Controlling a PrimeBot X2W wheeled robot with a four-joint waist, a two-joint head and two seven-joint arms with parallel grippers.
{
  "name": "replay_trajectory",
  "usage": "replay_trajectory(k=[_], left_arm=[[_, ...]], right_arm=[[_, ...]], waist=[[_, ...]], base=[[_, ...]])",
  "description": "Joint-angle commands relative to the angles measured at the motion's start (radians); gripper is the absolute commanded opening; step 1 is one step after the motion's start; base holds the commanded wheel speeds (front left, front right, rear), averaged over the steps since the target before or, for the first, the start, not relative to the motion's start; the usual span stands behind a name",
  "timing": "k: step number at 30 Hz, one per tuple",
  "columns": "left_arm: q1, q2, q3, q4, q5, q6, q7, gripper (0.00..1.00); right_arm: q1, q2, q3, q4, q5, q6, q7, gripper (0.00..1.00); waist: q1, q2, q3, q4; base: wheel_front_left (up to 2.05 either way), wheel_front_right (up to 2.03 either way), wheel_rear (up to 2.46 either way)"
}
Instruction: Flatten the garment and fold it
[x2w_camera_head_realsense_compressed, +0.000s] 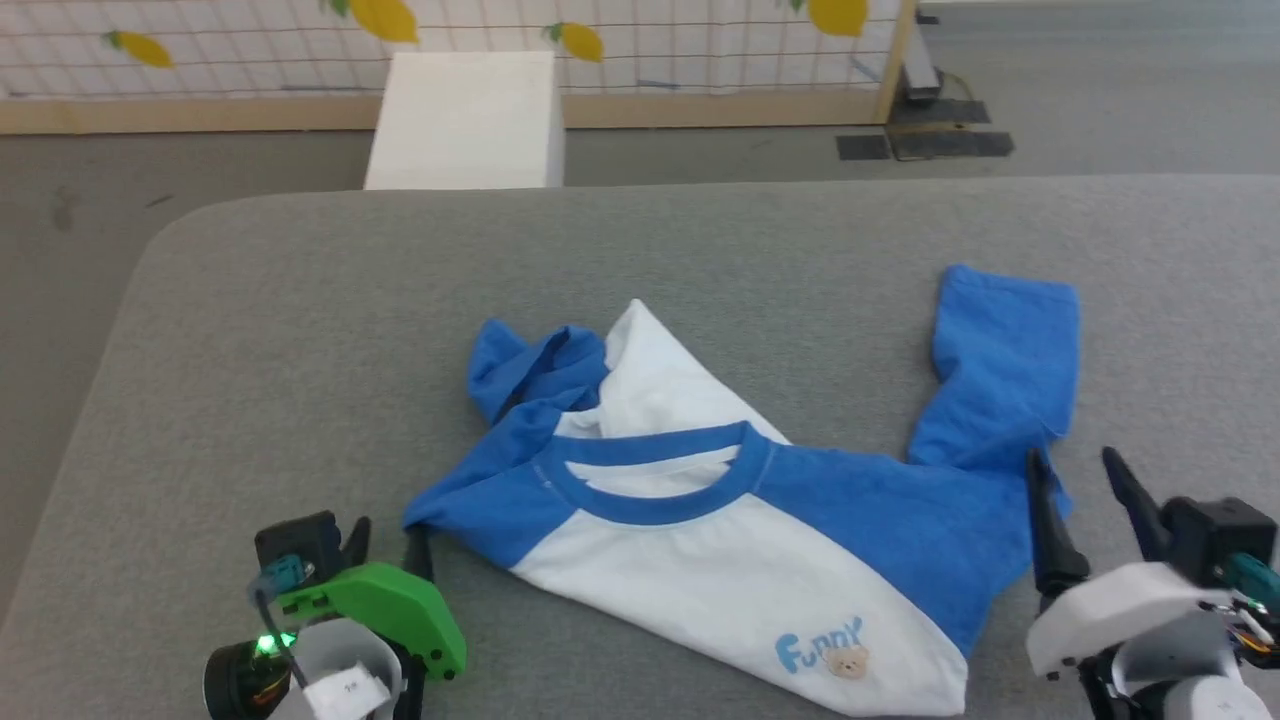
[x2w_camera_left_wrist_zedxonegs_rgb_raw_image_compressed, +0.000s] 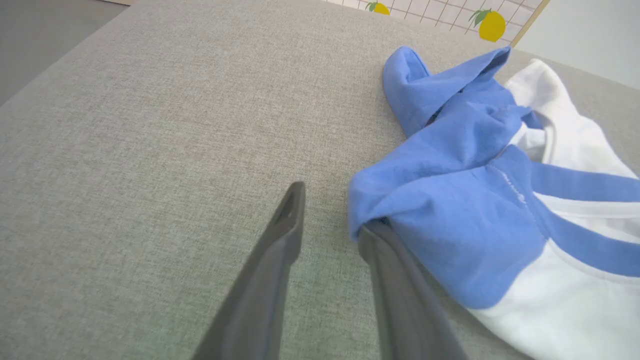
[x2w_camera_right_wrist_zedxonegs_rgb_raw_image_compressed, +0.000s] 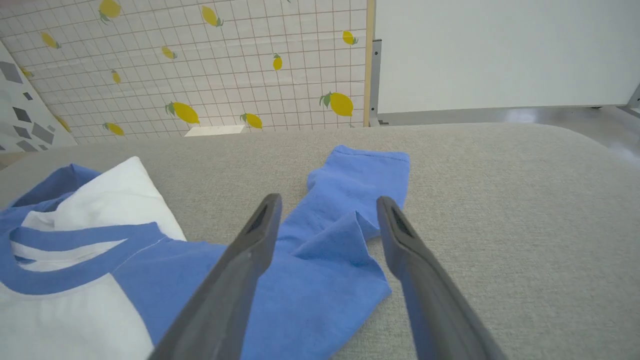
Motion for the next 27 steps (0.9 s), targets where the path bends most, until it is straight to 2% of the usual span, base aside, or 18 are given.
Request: replay_trajectory(k=[1,7,10,14,20,21,22,23,24,27], left_arm=[[0.021,0.001,0.007,-0.013,-0.005,-0.009,-0.025,1.0],[0.061,0.007,0.047,-0.079,0.033,-0.012,-0.158,1.0],[0.069,-0.005,0.088,-0.124,0.08,-0.011,-0.176,1.0],[0.085,-0.056,0.18,-0.237,0.191,-0.025,-0.178,1.0],[0.097,-0.15,0.264,-0.299,0.308,-0.096,-0.178,1.0],[0.096,-0.163,0.274,-0.302,0.323,-0.11,-0.178,1.0],[0.094,-0.173,0.281,-0.303,0.333,-0.121,-0.178,1.0],[0.092,-0.183,0.289,-0.302,0.344,-0.134,-0.178,1.0],[0.089,-0.19,0.294,-0.302,0.353,-0.144,-0.178,1.0],[0.082,-0.207,0.31,-0.295,0.376,-0.17,-0.179,1.0]], right_arm=[[-0.024,0.0,0.01,0.01,-0.012,-0.002,0.033,1.0],[-0.094,0.0,-0.023,0.076,-0.055,-0.002,0.246,1.0],[-0.117,0.0,-0.018,0.123,-0.071,-0.002,0.383,1.0],[-0.144,-0.002,-0.006,0.151,-0.098,-0.002,0.515,1.0],[-0.166,-0.022,-0.005,0.184,-0.114,-0.002,0.685,1.0],[-0.168,-0.024,-0.001,0.187,-0.108,-0.002,0.71,0.85],[-0.168,-0.026,0.004,0.189,-0.103,-0.002,0.728,0.4],[-0.167,-0.032,0.016,0.19,-0.097,-0.002,0.748,0.16],[-0.167,-0.036,0.022,0.188,-0.09,-0.002,0.757,0.0],[-0.173,-0.045,0.016,0.163,-0.074,-0.002,0.735,0.0]], waist=[[0.0,0.0,-0.003,0.043],[0.0,0.0,0.008,0.102],[0.0,0.0,0.019,0.13],[0.0,0.0,0.043,0.154],[0.0,0.0,0.083,0.168],[0.0,0.0,0.089,0.167],[0.0,0.0,0.094,0.166],[0.0,0.0,0.099,0.165],[0.0,0.0,0.102,0.163],[0.0,0.0,0.108,0.154]], base=[[0.0,0.0,0.0],[0.0,0.0,0.0],[0.0,0.0,0.0],[0.0,0.0,0.0],[0.0,0.0,0.0],[0.0,0.0,0.0],[0.0,0.0,0.0],[0.0,0.0,0.0],[0.0,0.0,0.0],[0.0,0.0,0.0]])
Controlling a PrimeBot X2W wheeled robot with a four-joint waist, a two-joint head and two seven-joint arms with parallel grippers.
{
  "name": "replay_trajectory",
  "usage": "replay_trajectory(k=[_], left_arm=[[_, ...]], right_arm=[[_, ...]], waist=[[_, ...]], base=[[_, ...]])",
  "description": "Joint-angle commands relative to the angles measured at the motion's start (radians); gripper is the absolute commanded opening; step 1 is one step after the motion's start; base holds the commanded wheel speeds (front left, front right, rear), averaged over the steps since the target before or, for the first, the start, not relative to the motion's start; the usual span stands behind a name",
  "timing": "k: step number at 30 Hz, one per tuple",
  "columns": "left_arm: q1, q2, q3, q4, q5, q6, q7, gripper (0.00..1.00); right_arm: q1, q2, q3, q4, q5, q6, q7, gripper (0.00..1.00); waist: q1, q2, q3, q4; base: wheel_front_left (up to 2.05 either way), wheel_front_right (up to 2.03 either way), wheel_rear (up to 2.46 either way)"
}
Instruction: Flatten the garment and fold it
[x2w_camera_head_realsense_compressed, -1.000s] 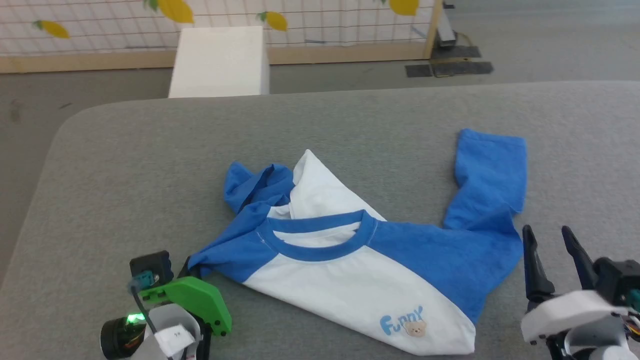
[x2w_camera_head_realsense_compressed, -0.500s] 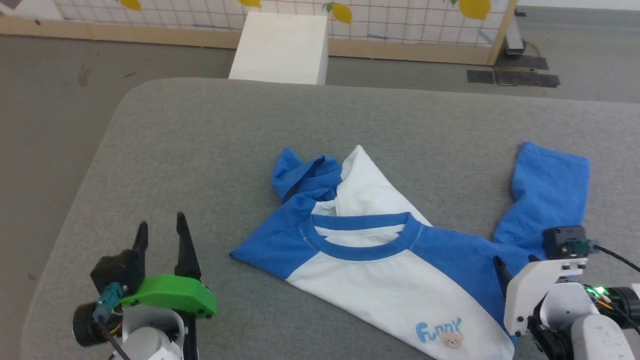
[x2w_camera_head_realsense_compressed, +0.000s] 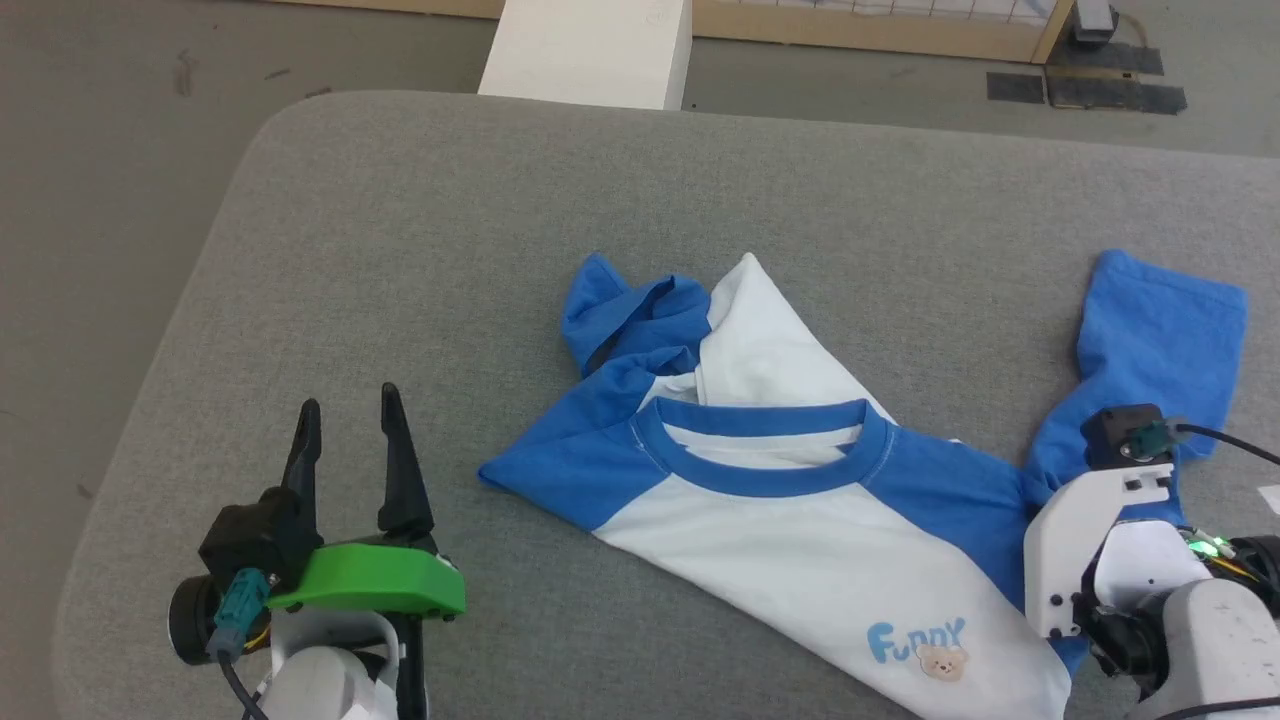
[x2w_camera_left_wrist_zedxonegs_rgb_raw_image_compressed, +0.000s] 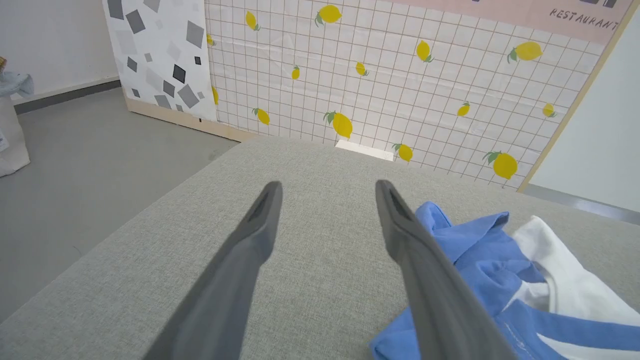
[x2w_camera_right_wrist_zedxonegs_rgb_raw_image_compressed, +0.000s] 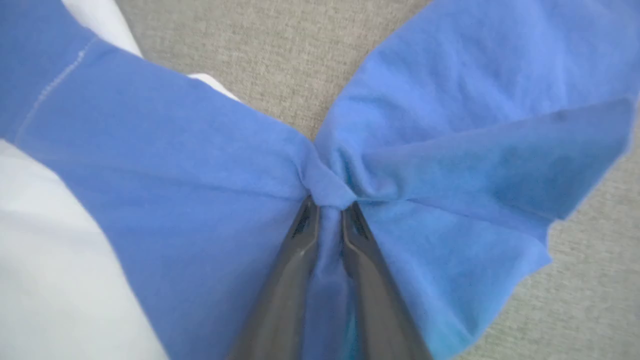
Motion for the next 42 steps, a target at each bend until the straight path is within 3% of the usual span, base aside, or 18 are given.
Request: replay_trajectory(k=[1,9,14,18,19,20,21,22,30,37,42], left_arm=[[-0.007,-0.007,0.01,0.002,0.012,-0.011,-0.005,1.0],[-0.008,-0.02,0.026,0.031,0.04,-0.052,-0.005,1.0],[-0.01,-0.021,0.023,0.048,0.046,-0.064,-0.005,1.0],[-0.01,-0.022,0.019,0.054,0.041,-0.062,-0.005,1.0],[-0.01,-0.022,0.019,0.055,0.042,-0.061,-0.005,1.0],[-0.009,-0.022,0.017,0.058,0.041,-0.061,-0.005,1.0],[-0.009,-0.022,0.014,0.059,0.04,-0.06,-0.005,1.0],[-0.01,-0.022,0.011,0.06,0.039,-0.062,-0.005,1.0],[-0.043,-0.022,-0.089,0.092,0.039,-0.102,-0.005,1.0],[-0.174,-0.022,-0.345,0.196,0.023,-0.177,0.009,1.0],[-0.301,-0.022,-0.531,0.283,-0.046,-0.206,0.124,1.0]], right_arm=[[0.011,0.001,-0.013,0.01,0.011,-0.002,-0.025,0.0],[0.021,0.033,-0.298,-0.09,0.001,-0.002,-0.253,0.0],[0.079,0.042,-0.512,-0.078,-0.055,-0.002,-0.273,0.0],[0.123,0.045,-0.592,-0.055,-0.056,-0.002,-0.252,0.0],[0.13,0.045,-0.592,-0.05,-0.047,-0.002,-0.254,0.03],[0.138,0.045,-0.588,-0.047,-0.036,-0.002,-0.262,0.33],[0.146,0.045,-0.575,-0.048,-0.024,-0.002,-0.281,0.76],[0.151,0.045,-0.563,-0.05,-0.006,-0.002,-0.303,1.0],[0.191,0.045,-0.358,-0.133,0.113,-0.002,-0.637,1.0],[0.206,0.045,-0.144,-0.212,0.106,-0.002,-0.843,1.0],[0.198,0.045,-0.06,-0.208,0.109,-0.002,-0.885,1.0]], waist=[[0.0,0.0,0.004,-0.011],[0.0,0.0,-0.024,-0.058],[0.0,0.0,-0.039,-0.088],[0.0,0.0,-0.042,-0.114],[0.0,0.0,-0.042,-0.121],[0.0,0.0,-0.043,-0.129],[0.0,0.0,-0.044,-0.137],[0.0,0.0,-0.044,-0.143],[0.0,0.0,-0.053,-0.202],[0.0,0.0,-0.052,-0.256],[0.0,0.0,-0.037,-0.291]], base=[[0.0,0.0,0.0],[0.0,0.0,0.0],[0.0,0.0,0.0],[0.0,0.0,0.0],[0.0,0.0,0.0],[0.0,0.0,0.0],[0.0,0.0,0.0],[0.0,0.0,0.0],[0.0,0.0,0.0],[0.0,0.0,0.0],[0.0,0.0,0.0]])
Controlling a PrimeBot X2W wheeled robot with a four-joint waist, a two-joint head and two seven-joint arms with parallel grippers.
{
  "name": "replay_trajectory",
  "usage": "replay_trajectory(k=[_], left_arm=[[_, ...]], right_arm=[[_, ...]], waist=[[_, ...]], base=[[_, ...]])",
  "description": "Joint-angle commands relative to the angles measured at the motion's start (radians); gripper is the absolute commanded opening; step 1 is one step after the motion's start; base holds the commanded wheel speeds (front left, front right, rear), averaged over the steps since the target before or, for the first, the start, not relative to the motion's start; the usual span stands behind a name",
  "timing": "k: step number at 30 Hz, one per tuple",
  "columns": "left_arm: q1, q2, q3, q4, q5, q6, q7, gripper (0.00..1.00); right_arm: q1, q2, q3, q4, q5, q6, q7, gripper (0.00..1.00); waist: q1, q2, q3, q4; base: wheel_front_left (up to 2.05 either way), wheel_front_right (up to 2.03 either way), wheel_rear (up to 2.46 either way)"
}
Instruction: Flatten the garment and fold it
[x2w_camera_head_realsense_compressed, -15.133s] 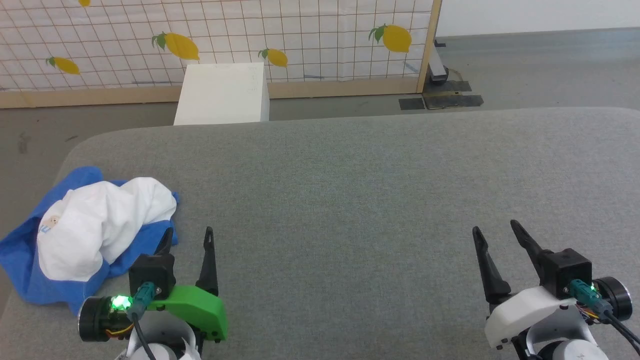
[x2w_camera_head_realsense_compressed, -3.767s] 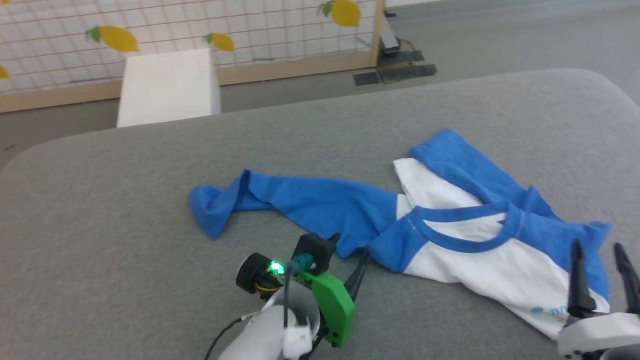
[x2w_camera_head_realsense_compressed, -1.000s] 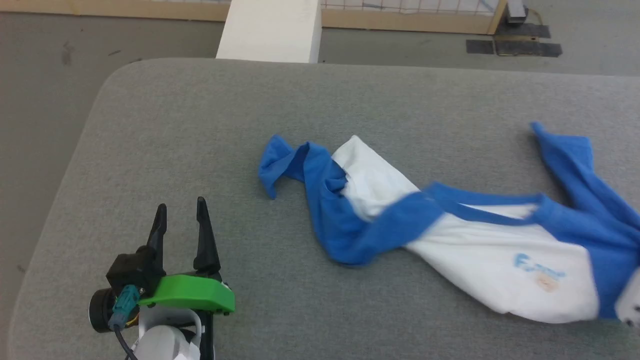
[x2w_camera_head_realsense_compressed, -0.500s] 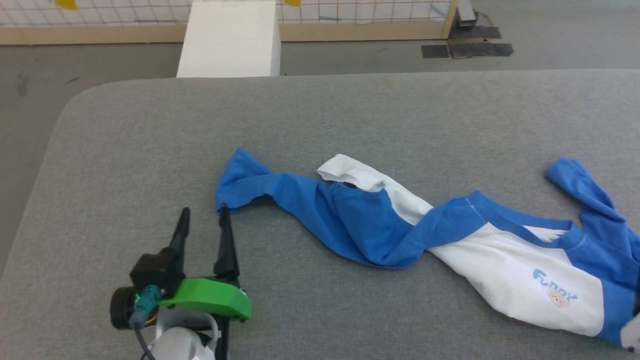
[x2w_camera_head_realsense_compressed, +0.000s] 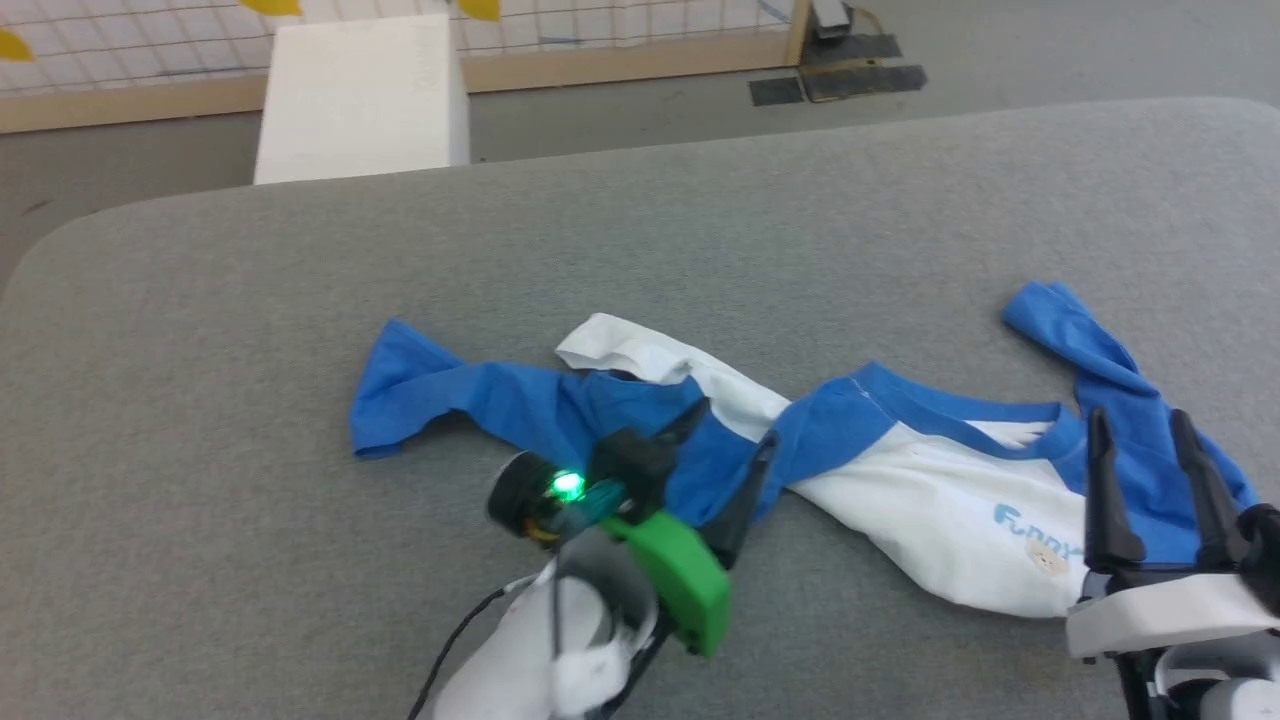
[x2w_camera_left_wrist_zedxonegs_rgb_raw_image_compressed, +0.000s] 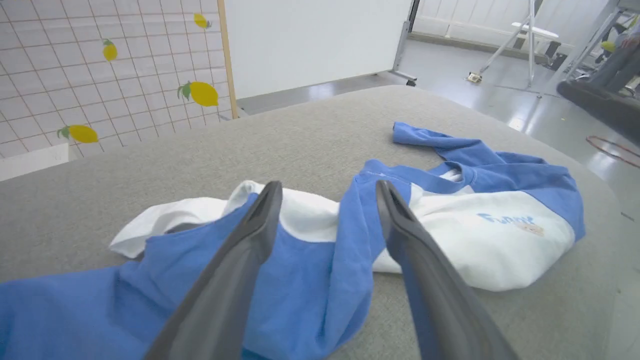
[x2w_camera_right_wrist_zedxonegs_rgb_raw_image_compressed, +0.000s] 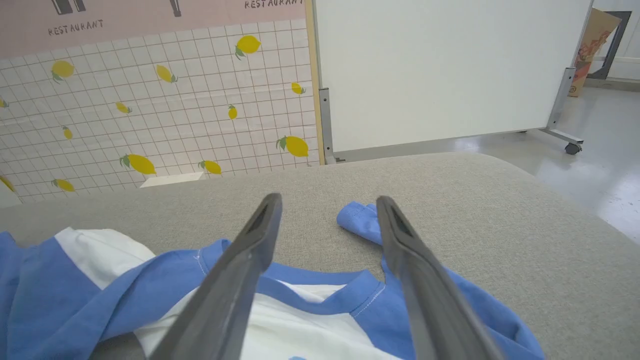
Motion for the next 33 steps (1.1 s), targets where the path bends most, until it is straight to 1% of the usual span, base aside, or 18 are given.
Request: replay_trajectory(k=[1,5,8,13,14,15,16,17,19,22,27,29,30,31,32,33], left_arm=[[-0.048,0.0,-0.036,0.025,-0.036,-0.002,0.043,1.0],[-0.145,0.0,-0.131,0.103,-0.107,0.013,0.19,1.0],[-0.202,0.0,-0.184,0.147,-0.158,0.022,0.286,1.0],[-0.27,0.0,-0.235,0.211,-0.199,0.066,0.391,1.0],[-0.28,0.0,-0.244,0.221,-0.201,0.072,0.406,0.93],[-0.29,0.0,-0.254,0.232,-0.206,0.075,0.42,0.47],[-0.297,0.0,-0.259,0.241,-0.213,0.08,0.429,0.32],[-0.303,0.0,-0.268,0.247,-0.216,0.078,0.436,0.0],[-0.313,0.0,-0.282,0.253,-0.228,0.067,0.435,0.0],[-0.322,0.0,-0.3,0.247,-0.249,0.041,0.404,0.0],[-0.298,0.002,-0.332,0.199,-0.31,-0.033,0.371,0.0],[-0.268,0.026,-0.358,0.15,-0.336,-0.052,0.385,0.0],[-0.245,0.049,-0.377,0.113,-0.355,-0.058,0.404,0.0],[-0.226,0.073,-0.393,0.08,-0.369,-0.062,0.424,0.0],[-0.195,0.117,-0.417,0.027,-0.391,-0.064,0.463,0.0],[-0.178,0.142,-0.429,-0.001,-0.402,-0.065,0.486,0.0]], right_arm=[[-0.002,0.0,0.016,0.004,0.005,-0.002,-0.012,1.0],[-0.017,0.0,0.056,0.019,0.017,-0.002,-0.021,1.0],[-0.027,0.0,0.074,0.027,0.023,-0.002,-0.027,1.0],[-0.034,0.0,0.083,0.038,0.029,-0.002,-0.034,1.0],[-0.034,0.0,0.084,0.038,0.029,-0.002,-0.034,1.0],[-0.034,0.0,0.086,0.039,0.031,-0.002,-0.034,1.0],[-0.034,0.0,0.088,0.04,0.031,-0.002,-0.032,1.0],[-0.034,0.0,0.088,0.041,0.032,-0.002,-0.031,1.0],[-0.035,0.0,0.086,0.041,0.03,-0.002,-0.029,1.0],[-0.035,0.0,0.08,0.038,0.029,-0.002,-0.027,1.0],[-0.037,0.0,0.074,0.032,0.028,-0.002,-0.017,1.0],[-0.035,0.0,0.07,0.027,0.029,-0.002,-0.014,1.0],[-0.033,0.0,0.067,0.025,0.028,-0.002,-0.011,1.0],[-0.032,0.0,0.065,0.023,0.027,-0.002,-0.009,1.0],[-0.029,0.0,0.062,0.019,0.026,-0.002,-0.006,1.0],[-0.028,0.0,0.061,0.017,0.025,-0.002,-0.003,1.0]], waist=[[0.0,0.0,0.014,-0.026],[0.0,0.0,0.03,-0.053],[0.0,0.0,0.039,-0.071],[0.0,0.0,0.045,-0.083],[0.0,0.0,0.045,-0.084],[0.0,0.0,0.045,-0.085],[0.0,0.0,0.045,-0.084],[0.0,0.0,0.045,-0.083],[0.0,0.0,0.046,-0.077],[0.0,0.0,0.045,-0.061],[0.0,0.0,0.038,-0.029],[0.0,0.0,0.032,-0.016],[0.0,0.0,0.029,-0.007],[0.0,0.0,0.026,-0.001],[0.0,0.0,0.024,0.009],[0.0,0.0,0.023,0.014]], base=[[0.0,0.0,0.0],[0.0,0.0,0.0],[0.0,0.0,0.0],[0.0,0.0,0.0],[0.0,0.0,0.0],[0.0,0.0,0.0],[0.0,0.0,0.0],[0.0,0.0,0.0],[0.0,0.0,0.0],[0.0,0.0,0.0],[0.0,0.0,0.0],[0.0,0.0,0.0],[0.0,0.0,0.0],[0.0,0.0,0.0],[0.0,0.0,0.0],[0.0,0.0,0.0]])
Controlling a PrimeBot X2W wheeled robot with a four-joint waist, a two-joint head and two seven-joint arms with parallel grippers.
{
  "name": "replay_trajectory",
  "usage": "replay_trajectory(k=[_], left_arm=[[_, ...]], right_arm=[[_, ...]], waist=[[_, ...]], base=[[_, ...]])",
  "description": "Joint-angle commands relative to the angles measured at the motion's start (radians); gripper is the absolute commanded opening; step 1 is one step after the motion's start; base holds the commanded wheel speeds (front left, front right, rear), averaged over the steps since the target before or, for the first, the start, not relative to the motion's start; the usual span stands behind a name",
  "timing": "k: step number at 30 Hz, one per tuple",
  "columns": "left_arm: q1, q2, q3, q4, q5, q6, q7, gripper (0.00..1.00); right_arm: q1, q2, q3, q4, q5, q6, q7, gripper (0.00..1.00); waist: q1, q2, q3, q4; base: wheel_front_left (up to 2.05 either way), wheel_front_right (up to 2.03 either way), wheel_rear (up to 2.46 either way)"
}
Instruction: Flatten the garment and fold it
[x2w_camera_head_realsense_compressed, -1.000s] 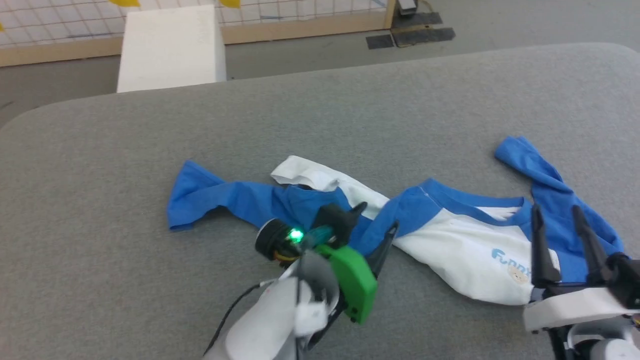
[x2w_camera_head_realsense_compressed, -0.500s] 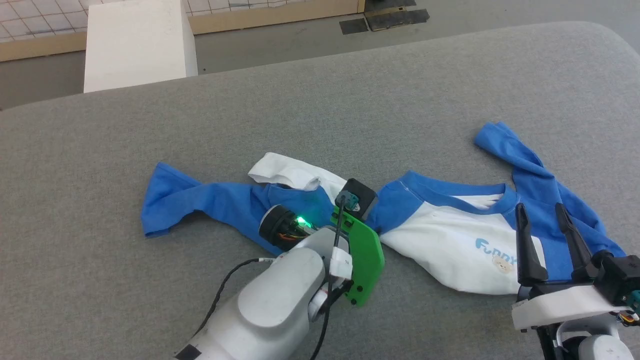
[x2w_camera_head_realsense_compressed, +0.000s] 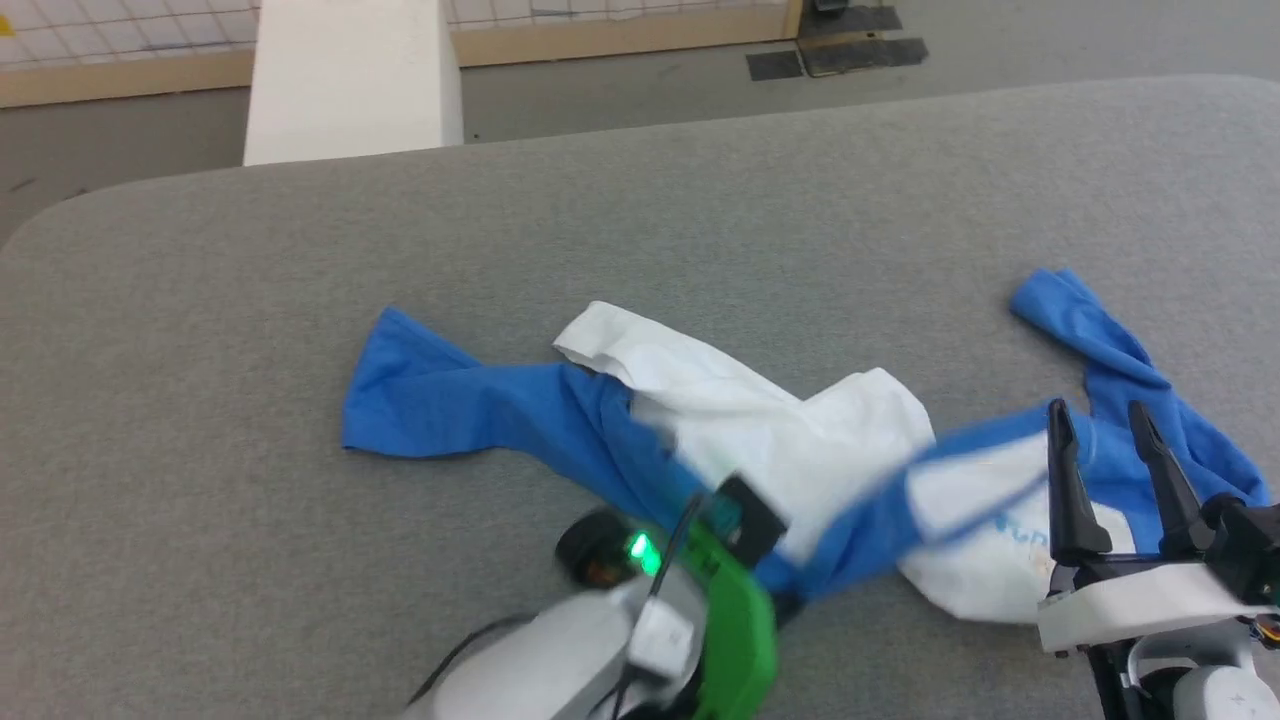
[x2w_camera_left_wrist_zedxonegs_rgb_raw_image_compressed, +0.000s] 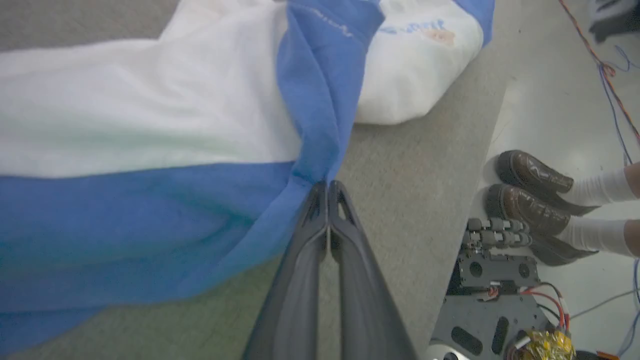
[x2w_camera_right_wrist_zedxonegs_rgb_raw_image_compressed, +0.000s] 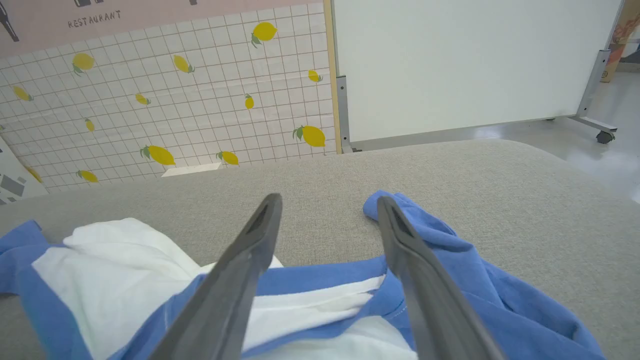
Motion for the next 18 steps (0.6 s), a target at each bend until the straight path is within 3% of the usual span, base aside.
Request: replay_trajectory(k=[1,5,6,7,8,12,18], left_arm=[[0.045,0.06,-0.015,-0.039,-0.028,-0.005,0.045,0.0],[0.136,0.187,-0.041,-0.161,-0.097,0.032,0.196,0.0],[0.144,0.207,-0.04,-0.183,-0.096,0.049,0.21,0.17],[0.15,0.221,-0.037,-0.2,-0.089,0.067,0.212,0.8],[0.155,0.234,-0.034,-0.219,-0.08,0.084,0.208,1.0],[0.176,0.232,0.032,-0.268,-0.071,0.155,0.11,1.0],[0.212,0.197,0.217,-0.301,-0.009,0.294,-0.247,1.0]], right_arm=[[-0.005,0.0,-0.001,-0.009,0.0,-0.002,0.006,1.0],[0.003,0.0,-0.005,-0.027,-0.008,-0.002,0.024,1.0],[0.003,0.0,-0.004,-0.03,-0.011,-0.002,0.03,1.0],[0.004,0.0,-0.001,-0.033,-0.014,-0.002,0.037,1.0],[0.004,0.0,0.008,-0.036,-0.018,-0.002,0.048,1.0],[0.003,-0.019,0.086,-0.034,-0.032,-0.002,0.132,1.0],[-0.04,-0.156,0.25,-0.008,-0.015,-0.002,0.352,1.0]], waist=[[0.0,-0.0001,-0.01,0.024],[0.0,-0.0001,-0.009,0.053],[0.0,-0.0001,-0.008,0.059],[0.0,-0.0001,-0.007,0.065],[0.0,-0.0001,-0.007,0.07],[0.0,-0.0001,-0.008,0.084],[0.0,-0.0001,-0.002,0.101]], base=[[0.0,0.0,0.0],[0.0,0.0,0.0],[0.0,0.0,0.0],[0.0,0.0,0.0],[0.0,0.0,0.0],[0.0,0.0,0.0],[0.0,0.0,0.0]])
